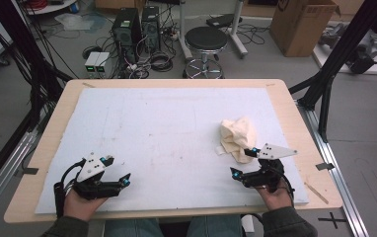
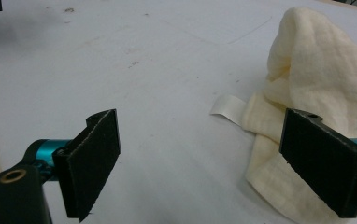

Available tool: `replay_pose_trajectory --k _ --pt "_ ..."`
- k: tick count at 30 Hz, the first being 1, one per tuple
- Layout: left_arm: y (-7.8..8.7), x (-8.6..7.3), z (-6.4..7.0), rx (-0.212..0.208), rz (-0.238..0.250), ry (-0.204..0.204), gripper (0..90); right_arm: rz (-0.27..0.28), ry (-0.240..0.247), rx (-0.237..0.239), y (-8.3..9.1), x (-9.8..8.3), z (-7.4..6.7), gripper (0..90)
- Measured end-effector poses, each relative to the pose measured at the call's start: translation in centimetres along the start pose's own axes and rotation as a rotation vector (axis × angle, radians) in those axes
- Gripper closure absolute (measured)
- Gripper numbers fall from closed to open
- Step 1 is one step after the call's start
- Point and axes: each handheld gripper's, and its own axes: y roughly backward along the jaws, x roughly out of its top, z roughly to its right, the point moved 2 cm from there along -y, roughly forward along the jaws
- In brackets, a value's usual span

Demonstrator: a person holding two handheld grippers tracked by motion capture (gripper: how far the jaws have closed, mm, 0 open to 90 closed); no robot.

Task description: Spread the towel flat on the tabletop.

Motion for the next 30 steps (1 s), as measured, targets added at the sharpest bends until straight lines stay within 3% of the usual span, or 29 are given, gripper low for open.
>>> replay_pose_trajectory --k 30 --pt "0.03 -0.06 -0.28 -0.001 0.001 0.001 22.1 -0.020 0.009 -0.007 -0.55 0.14 0.04 11.9"
